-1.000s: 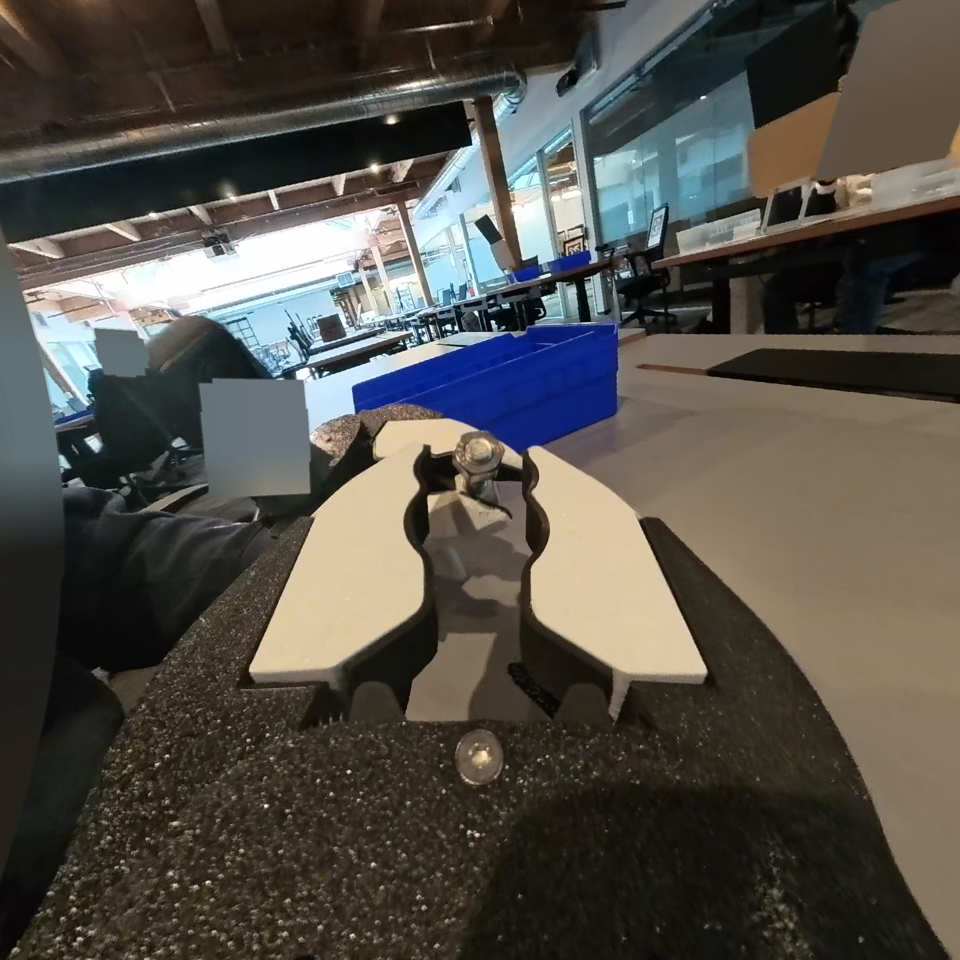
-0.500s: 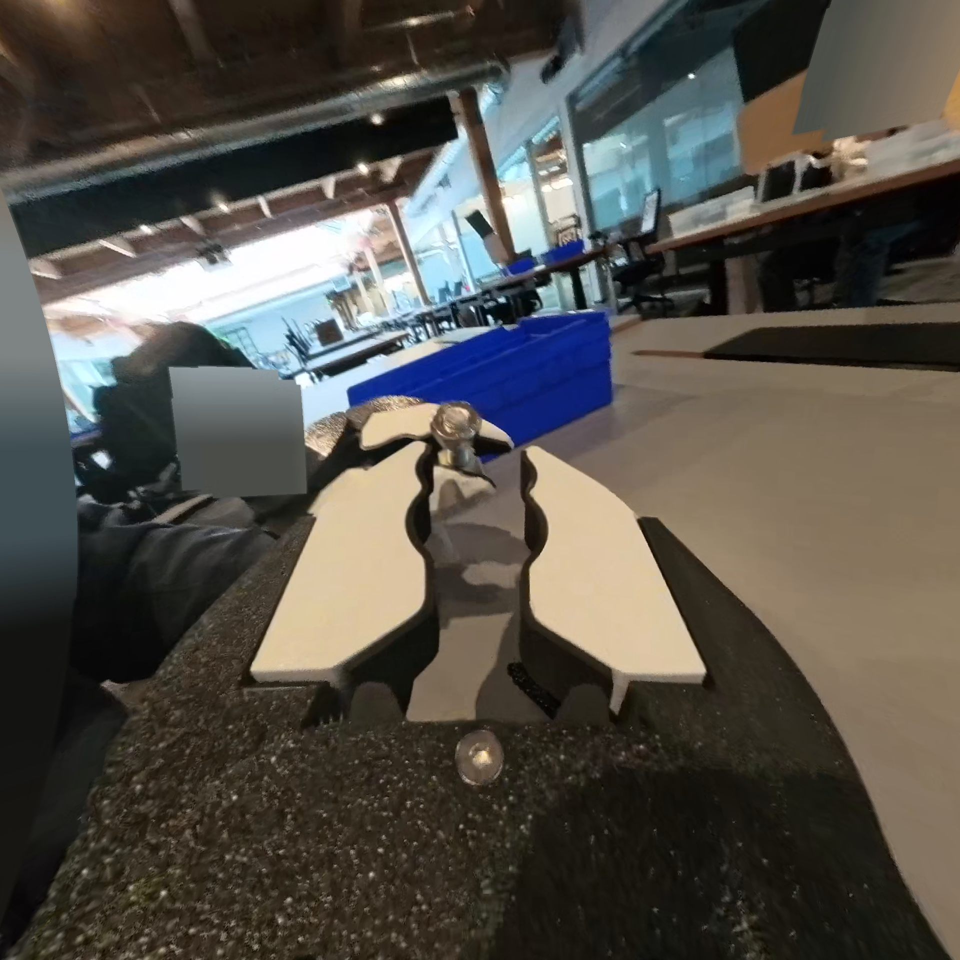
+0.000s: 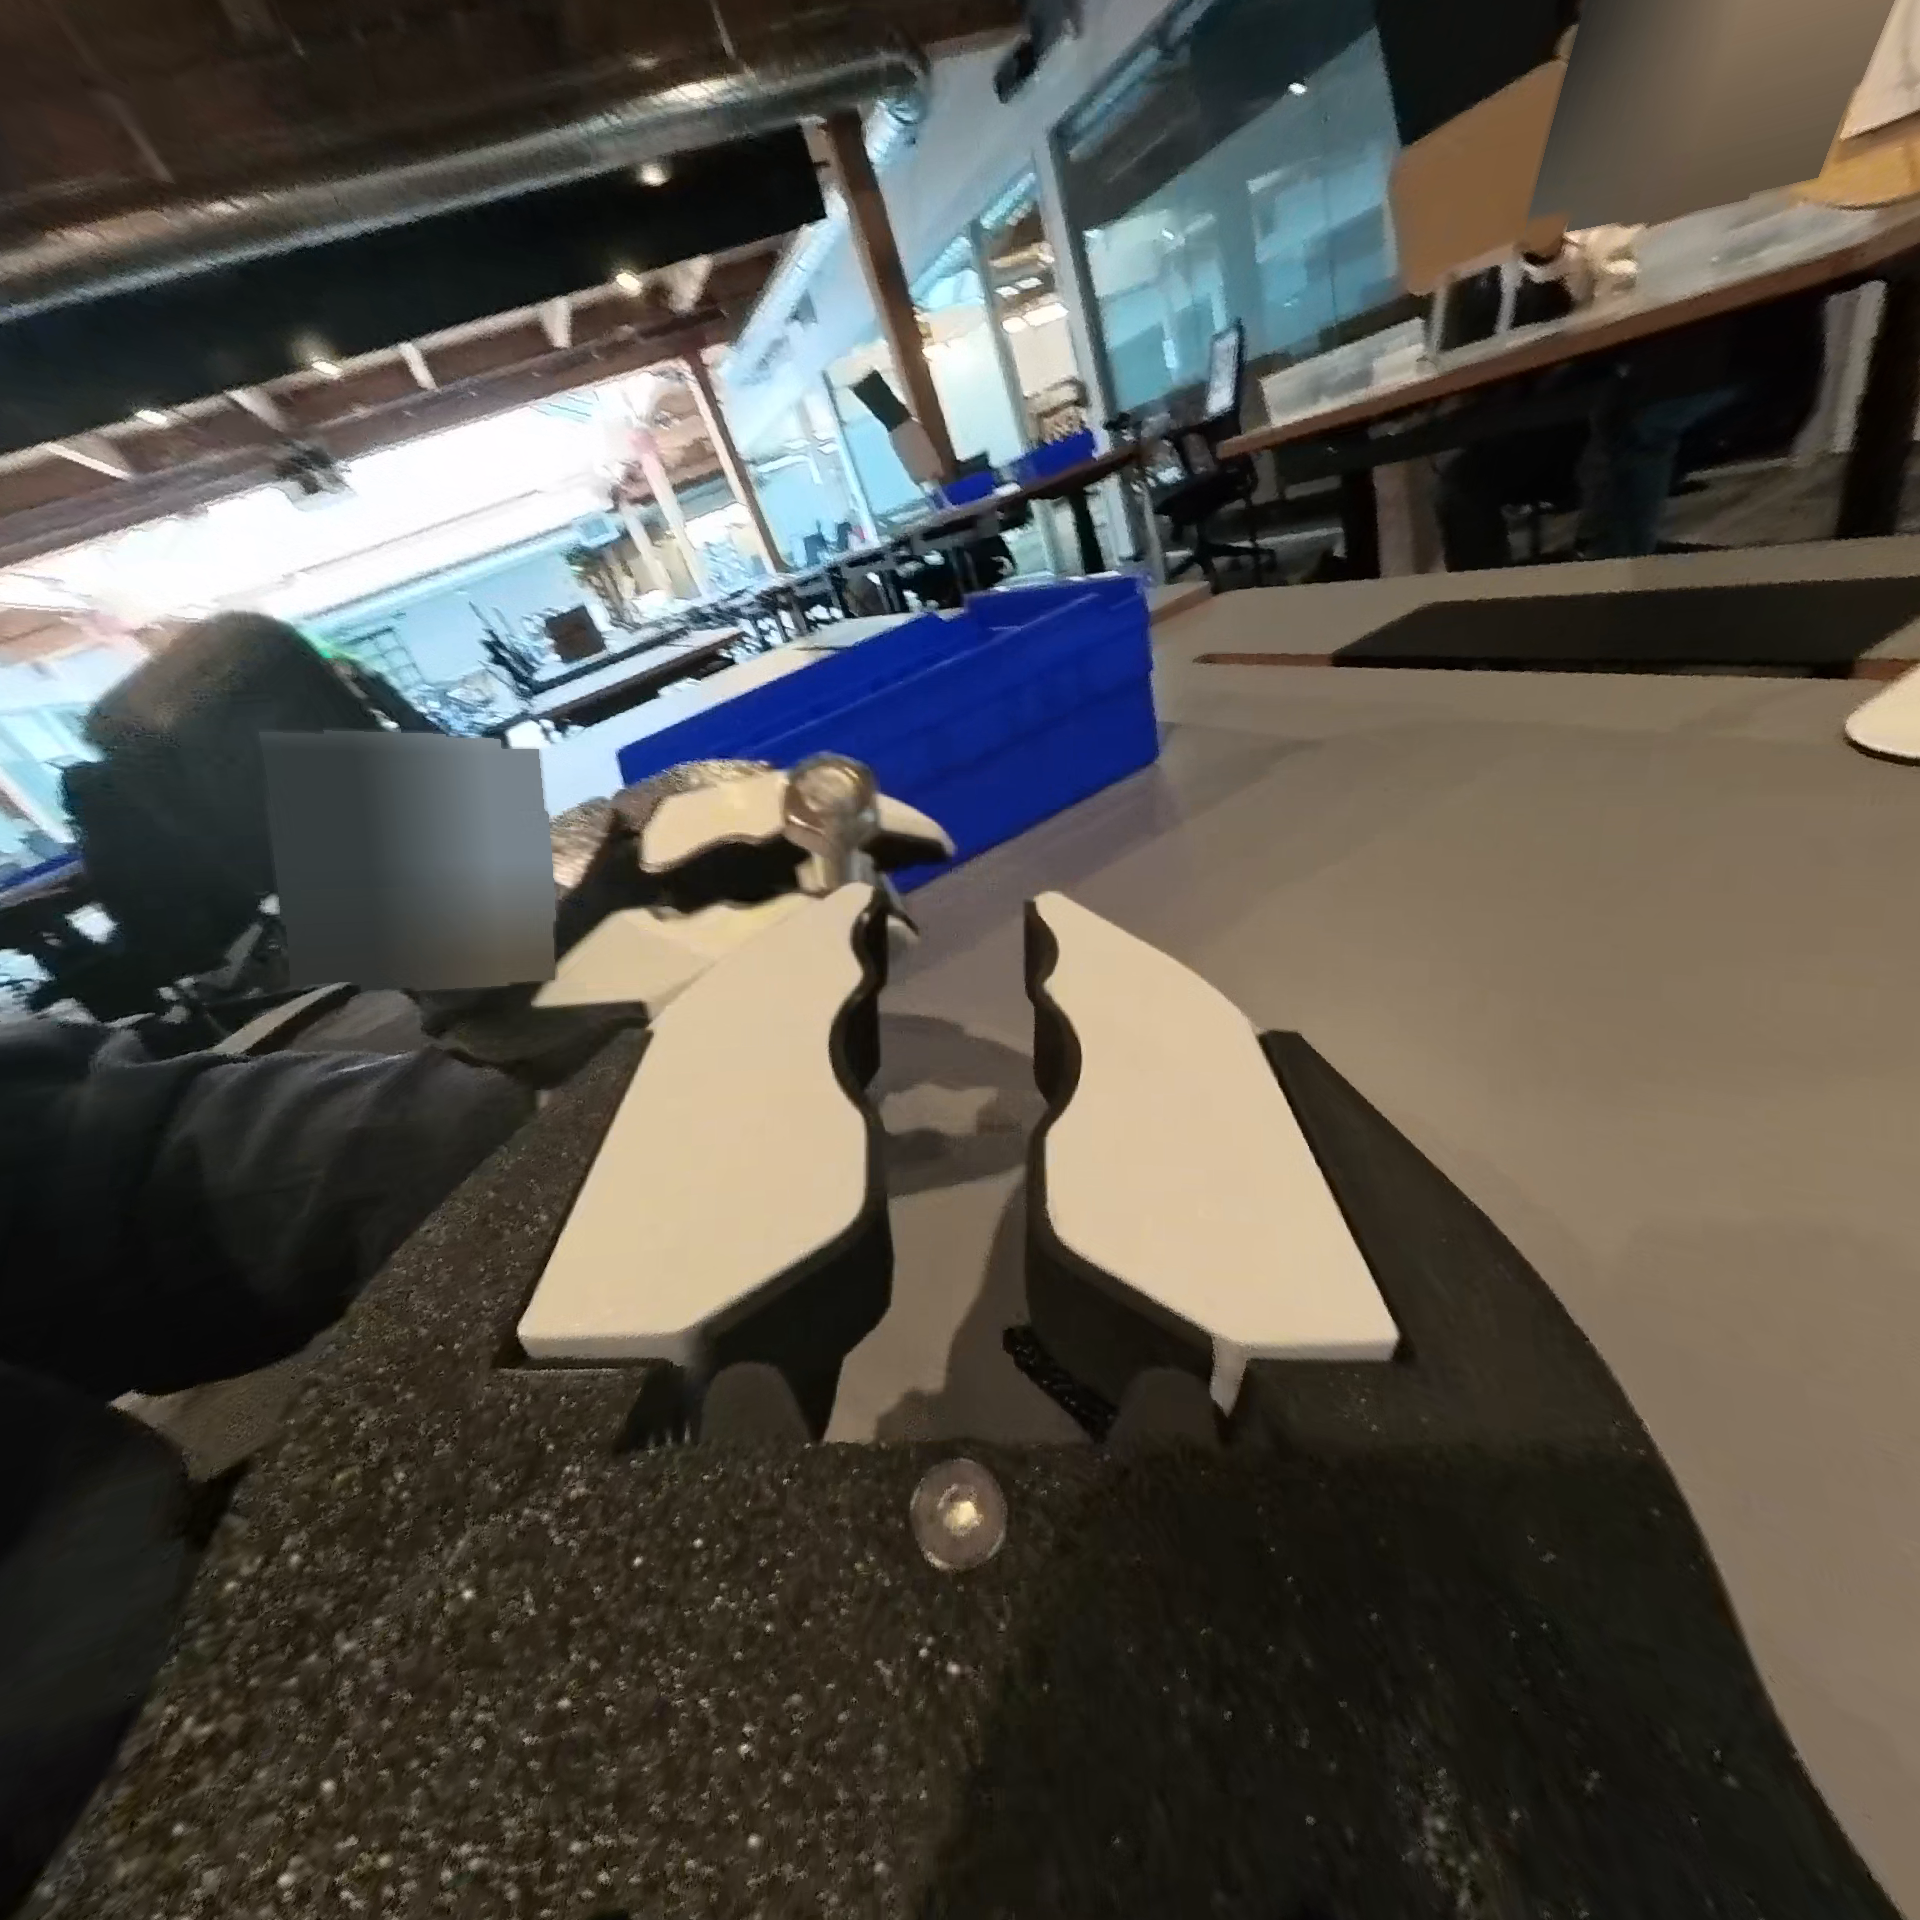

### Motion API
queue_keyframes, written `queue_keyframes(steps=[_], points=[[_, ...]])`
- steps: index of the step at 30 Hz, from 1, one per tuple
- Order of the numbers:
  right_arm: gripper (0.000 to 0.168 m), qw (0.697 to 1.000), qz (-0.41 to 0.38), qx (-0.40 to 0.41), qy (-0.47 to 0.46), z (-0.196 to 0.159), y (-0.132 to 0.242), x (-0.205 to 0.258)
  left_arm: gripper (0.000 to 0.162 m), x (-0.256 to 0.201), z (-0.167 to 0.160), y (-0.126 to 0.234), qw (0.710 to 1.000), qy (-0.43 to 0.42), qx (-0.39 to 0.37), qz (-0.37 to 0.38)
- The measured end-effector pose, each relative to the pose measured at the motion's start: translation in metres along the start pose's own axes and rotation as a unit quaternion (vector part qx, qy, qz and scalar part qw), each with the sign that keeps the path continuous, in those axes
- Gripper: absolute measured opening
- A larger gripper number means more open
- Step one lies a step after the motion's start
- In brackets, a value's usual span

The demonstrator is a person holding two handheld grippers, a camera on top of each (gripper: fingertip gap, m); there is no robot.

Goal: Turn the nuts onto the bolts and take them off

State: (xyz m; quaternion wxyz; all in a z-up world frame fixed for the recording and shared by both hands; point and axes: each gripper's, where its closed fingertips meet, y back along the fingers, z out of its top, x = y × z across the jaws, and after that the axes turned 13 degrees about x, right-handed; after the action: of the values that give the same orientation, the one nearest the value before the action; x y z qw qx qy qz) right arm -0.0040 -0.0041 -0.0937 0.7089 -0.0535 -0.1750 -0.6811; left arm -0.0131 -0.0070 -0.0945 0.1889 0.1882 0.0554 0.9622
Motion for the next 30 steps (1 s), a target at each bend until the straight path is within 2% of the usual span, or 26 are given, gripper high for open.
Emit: queue_keyframes(steps=[4,15,20,22,23,26,30], points=[[0.034,0.998,0.048,-0.027,0.002,0.007,0.004,0.013,0.017,0.002,-0.002,-0.001,1.0,0.006,0.006,0.0],[0.035,0.999,0.038,-0.025,0.005,0.007,0.003,0.012,0.017,-0.016,-0.004,-0.006,0.998,-0.052,0.023,-0.013],[0.034,1.0,0.026,-0.017,0.004,0.005,0.002,0.008,0.017,-0.007,-0.003,-0.003,1.0,-0.028,0.014,0.0],[0.026,1.0,0.006,-0.004,-0.003,0.001,0.001,0.001,0.017,-0.002,-0.003,-0.001,1.0,-0.008,0.009,-0.001],[0.027,1.0,0.0,0.001,-0.004,-0.001,0.0,-0.001,0.017,0.0,-0.002,-0.001,1.0,-0.001,0.006,-0.003],[0.034,0.999,0.046,-0.029,0.001,0.007,0.004,0.012,0.017,-0.001,-0.004,-0.002,1.0,-0.002,0.014,-0.004],[0.035,0.999,0.042,-0.033,0.013,0.009,0.005,0.014,0.017,-0.009,-0.007,-0.006,0.999,-0.021,0.026,-0.017]])
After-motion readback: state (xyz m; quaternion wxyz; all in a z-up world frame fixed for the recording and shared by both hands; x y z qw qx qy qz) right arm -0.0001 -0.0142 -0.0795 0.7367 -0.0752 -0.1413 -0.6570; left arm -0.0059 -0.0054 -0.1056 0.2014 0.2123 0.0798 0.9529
